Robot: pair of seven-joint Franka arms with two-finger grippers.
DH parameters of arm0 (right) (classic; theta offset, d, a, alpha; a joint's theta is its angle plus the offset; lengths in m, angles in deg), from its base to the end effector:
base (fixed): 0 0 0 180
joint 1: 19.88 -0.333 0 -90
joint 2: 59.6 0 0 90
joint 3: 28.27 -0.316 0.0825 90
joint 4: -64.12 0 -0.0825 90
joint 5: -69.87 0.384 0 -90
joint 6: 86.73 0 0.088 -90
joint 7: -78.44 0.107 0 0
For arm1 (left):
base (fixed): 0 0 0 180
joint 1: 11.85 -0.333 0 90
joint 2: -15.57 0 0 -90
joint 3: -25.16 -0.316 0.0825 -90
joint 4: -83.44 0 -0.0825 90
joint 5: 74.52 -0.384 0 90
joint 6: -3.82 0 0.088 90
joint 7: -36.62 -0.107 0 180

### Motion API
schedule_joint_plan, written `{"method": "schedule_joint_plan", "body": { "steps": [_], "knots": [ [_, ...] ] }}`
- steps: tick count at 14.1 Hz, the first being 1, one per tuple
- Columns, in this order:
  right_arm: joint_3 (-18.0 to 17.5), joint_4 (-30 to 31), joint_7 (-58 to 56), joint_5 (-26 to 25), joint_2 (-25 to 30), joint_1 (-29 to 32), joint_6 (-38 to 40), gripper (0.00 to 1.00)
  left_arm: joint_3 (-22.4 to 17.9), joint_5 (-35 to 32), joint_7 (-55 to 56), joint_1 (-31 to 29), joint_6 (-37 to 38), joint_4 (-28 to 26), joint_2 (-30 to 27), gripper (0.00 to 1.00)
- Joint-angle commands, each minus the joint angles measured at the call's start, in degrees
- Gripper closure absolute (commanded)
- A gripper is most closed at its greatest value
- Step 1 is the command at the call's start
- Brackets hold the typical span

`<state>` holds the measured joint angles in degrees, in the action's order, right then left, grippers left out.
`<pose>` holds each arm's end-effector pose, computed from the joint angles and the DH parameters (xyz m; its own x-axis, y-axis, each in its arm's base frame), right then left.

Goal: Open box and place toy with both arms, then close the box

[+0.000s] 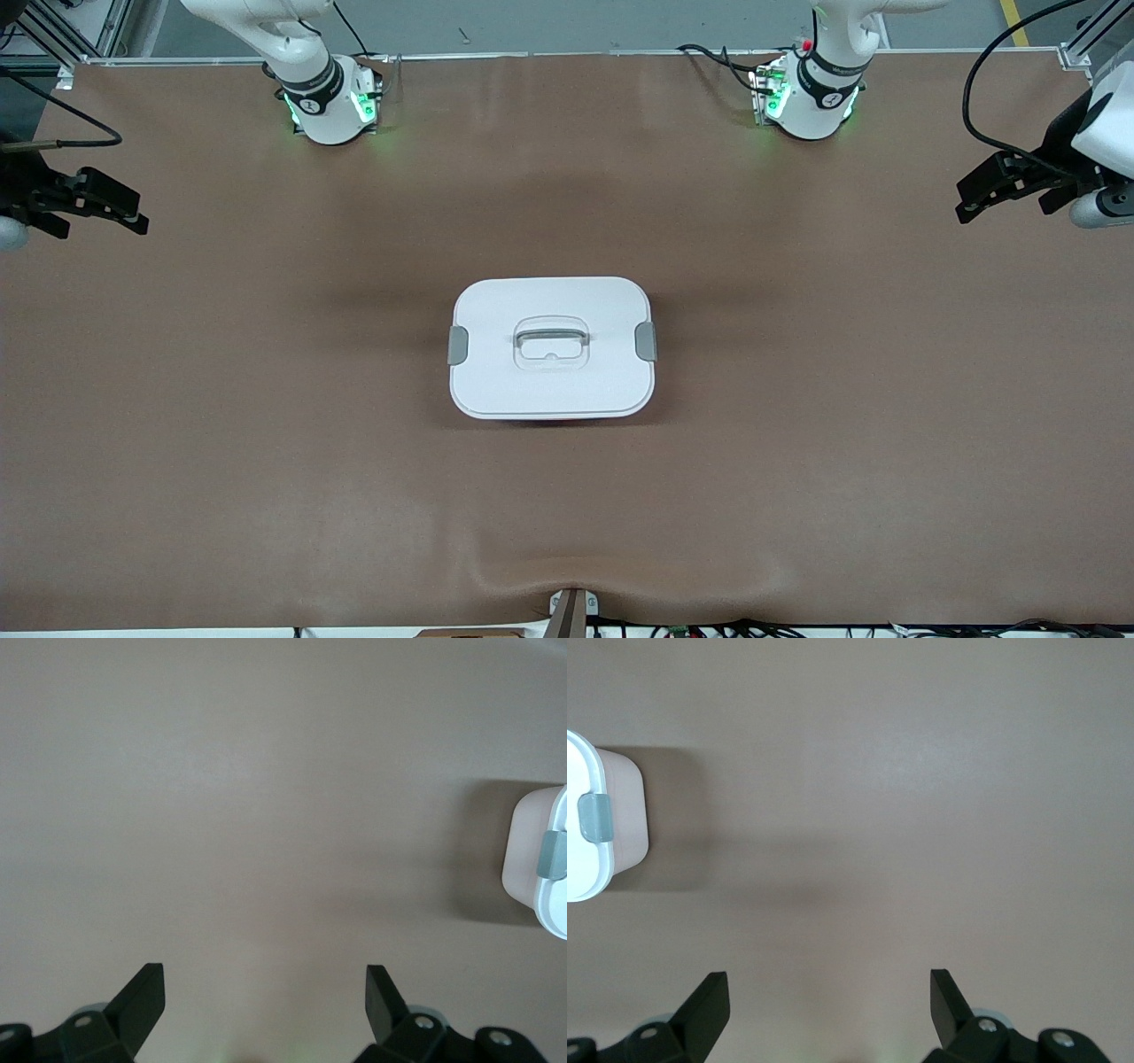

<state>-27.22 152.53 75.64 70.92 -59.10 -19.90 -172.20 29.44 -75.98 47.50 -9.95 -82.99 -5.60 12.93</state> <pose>0.5438 -0.0077 0.6355 0.9986 0.0323 -0.0416 0.0315 -0.9993 -0.0205 0.5318 -0.0558 0.6525 0.9964 0.0833 0.0124 0.0836 -0.9961 -0.0270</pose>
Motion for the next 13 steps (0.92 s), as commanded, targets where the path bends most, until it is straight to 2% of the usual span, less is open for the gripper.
{"method": "schedule_joint_plan", "body": {
  "steps": [1, 13],
  "knots": [
    [-0.09, 1.16, 0.43, -0.61, 1.43, -0.42, -0.49, 0.0, 0.38, -0.21, -1.3, -0.59, 0.41, -0.34, -0.97, 0.0],
    [-0.09, 1.16, 0.43, -0.61, 1.52, -0.34, -0.57, 0.0, -0.59, 1.99, -0.34, -0.68, 0.41, -0.52, -1.05, 0.0]
  ]
}}
